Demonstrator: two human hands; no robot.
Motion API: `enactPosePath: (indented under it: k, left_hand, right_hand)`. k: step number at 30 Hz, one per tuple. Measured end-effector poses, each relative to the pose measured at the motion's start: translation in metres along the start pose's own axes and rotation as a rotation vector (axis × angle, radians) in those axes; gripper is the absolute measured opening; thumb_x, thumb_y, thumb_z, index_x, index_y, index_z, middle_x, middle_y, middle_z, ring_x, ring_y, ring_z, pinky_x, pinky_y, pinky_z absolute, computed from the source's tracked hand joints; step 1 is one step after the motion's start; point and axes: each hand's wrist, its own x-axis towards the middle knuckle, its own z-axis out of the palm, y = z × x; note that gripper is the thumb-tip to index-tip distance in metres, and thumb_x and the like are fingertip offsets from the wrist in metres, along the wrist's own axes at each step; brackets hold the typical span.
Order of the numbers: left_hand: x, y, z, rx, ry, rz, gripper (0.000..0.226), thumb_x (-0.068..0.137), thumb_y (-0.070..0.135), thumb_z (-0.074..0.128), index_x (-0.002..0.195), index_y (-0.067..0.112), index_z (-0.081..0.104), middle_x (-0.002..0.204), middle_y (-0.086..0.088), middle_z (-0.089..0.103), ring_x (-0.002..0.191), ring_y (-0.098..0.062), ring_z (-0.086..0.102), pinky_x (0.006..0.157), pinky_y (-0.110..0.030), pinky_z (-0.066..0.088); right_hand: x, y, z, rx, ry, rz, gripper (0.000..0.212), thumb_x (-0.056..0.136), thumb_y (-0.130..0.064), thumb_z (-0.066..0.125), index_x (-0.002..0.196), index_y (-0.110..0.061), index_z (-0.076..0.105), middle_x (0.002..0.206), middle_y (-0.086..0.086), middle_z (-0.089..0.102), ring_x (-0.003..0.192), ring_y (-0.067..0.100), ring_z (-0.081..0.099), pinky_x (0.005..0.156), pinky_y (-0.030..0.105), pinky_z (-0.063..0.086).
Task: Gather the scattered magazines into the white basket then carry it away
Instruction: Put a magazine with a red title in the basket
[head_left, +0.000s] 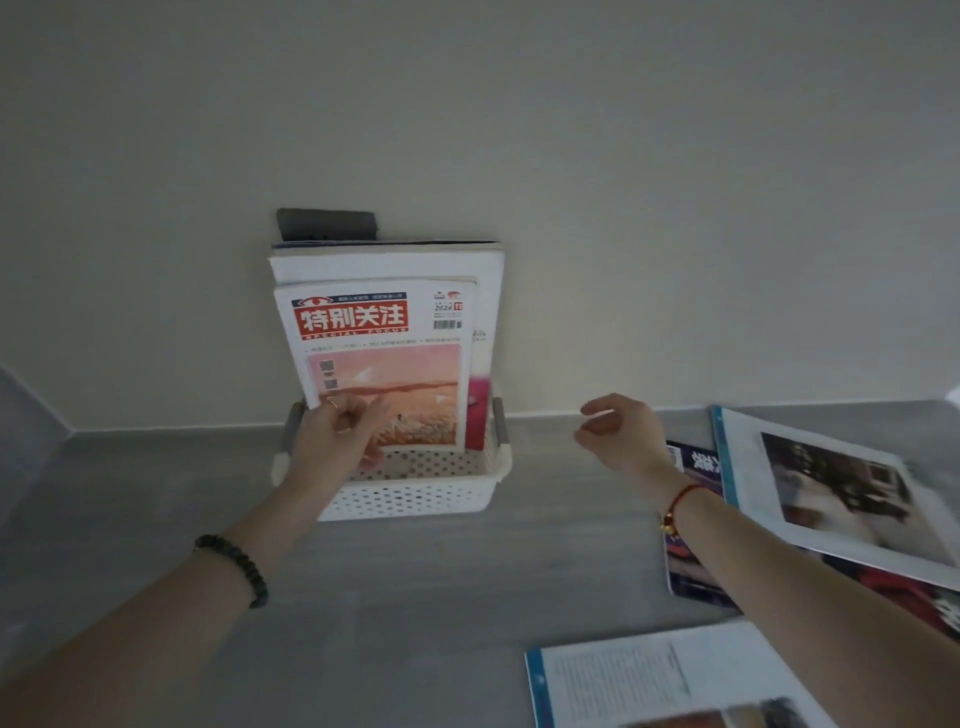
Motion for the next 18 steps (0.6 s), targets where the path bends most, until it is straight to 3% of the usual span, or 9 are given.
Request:
enactPosePath:
  k: [2, 7, 11, 18]
  left_hand:
    - [-0.015, 0.007, 0.026, -0.014, -0.116, 0.007, 0.027, 0.082, 0.035, 0.057, 0.069, 0.012, 0.055, 0.055, 0.000, 0.060, 0.047, -0.013, 0.062, 0.050, -0.029, 0.056]
    - [-0.051, 0.020, 0.110, -0.060, -0.321, -0.106, 0.027, 0.089, 0.035, 0.048, 0.075, 0.014, 0.058, 0.068, -0.002, 0.062, 0.048, -0.013, 0.062, 0.053, -0.028, 0.054]
    - [-0.080, 0.019, 0.176, -0.024, -0.430, -0.129, 0.020, 0.091, 0.032, 0.045, 0.083, 0.020, 0.059, 0.081, -0.001, 0.063, 0.064, -0.016, 0.061, 0.059, -0.026, 0.053]
    - [-0.111, 0.009, 0.268, -0.014, -0.451, -0.196, 0.019, 0.094, 0.025, 0.040, 0.083, 0.021, 0.056, 0.081, 0.003, 0.060, 0.065, -0.014, 0.056, 0.056, -0.023, 0.048]
  right_hand:
    - [-0.008, 0.026, -0.027, 0.010, -0.009, 0.062, 0.025, 0.070, -0.009, 0.072, 0.091, -0.018, 0.061, 0.082, 0.004, 0.066, 0.074, 0.017, 0.061, 0.059, 0.020, 0.047]
    - [-0.031, 0.099, -0.099, -0.090, 0.009, 0.129, 0.043, 0.066, -0.009, 0.077, 0.104, -0.012, 0.058, 0.099, 0.010, 0.064, 0.089, 0.024, 0.060, 0.080, 0.032, 0.048]
    - [-0.044, 0.156, -0.154, -0.218, 0.034, 0.185, 0.057, 0.066, -0.012, 0.079, 0.116, -0.009, 0.052, 0.118, 0.013, 0.059, 0.102, 0.024, 0.056, 0.084, 0.029, 0.043]
    - [-0.049, 0.242, -0.220, -0.427, -0.015, 0.181, 0.063, 0.072, -0.016, 0.073, 0.127, -0.014, 0.043, 0.127, 0.009, 0.051, 0.118, 0.025, 0.047, 0.098, 0.039, 0.039]
